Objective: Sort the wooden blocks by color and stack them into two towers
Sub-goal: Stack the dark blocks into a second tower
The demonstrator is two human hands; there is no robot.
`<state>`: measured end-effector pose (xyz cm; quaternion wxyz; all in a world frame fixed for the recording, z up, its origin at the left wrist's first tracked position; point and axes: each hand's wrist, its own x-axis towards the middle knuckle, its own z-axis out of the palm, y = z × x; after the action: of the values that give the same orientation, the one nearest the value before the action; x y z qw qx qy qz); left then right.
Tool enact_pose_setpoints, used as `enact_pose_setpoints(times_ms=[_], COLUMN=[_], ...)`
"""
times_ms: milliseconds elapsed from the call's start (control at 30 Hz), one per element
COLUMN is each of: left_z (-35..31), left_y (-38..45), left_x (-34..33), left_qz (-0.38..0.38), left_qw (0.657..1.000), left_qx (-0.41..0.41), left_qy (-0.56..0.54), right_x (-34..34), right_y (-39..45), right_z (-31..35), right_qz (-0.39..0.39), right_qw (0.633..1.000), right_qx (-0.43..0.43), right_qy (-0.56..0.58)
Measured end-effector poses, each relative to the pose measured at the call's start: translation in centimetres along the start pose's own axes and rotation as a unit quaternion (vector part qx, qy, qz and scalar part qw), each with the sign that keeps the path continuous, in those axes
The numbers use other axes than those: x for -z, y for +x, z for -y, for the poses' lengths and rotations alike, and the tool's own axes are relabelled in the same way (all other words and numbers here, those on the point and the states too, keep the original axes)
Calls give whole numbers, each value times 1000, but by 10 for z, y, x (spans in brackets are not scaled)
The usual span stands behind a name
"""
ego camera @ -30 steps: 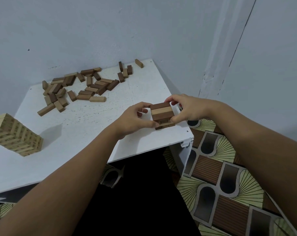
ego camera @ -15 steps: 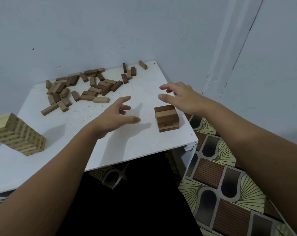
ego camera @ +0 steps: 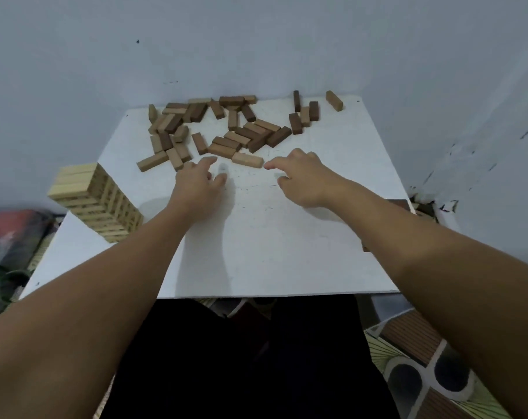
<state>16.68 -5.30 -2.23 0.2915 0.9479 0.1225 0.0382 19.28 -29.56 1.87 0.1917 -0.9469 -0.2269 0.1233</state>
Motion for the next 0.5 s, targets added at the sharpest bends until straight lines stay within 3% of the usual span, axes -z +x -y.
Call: enact_pose_setpoints(times_ms=[167, 367, 500], left_z=[-8, -16, -13], left_y=[24, 52, 52], left_x=[-9, -3, -4], left_qz=[-18, 73, 62], left_qw=[998, 986, 986], left_qx=[-30, -3, -8], left_qy=[51, 149, 152], right_x=[-38, -69, -78], right_y=[34, 53, 49], right_z=[20, 26, 28], right_qz=[-92, -173, -247], right_qw=[989, 982, 965], right_qx=[-27, -72, -77], right_qy=[111, 36, 36])
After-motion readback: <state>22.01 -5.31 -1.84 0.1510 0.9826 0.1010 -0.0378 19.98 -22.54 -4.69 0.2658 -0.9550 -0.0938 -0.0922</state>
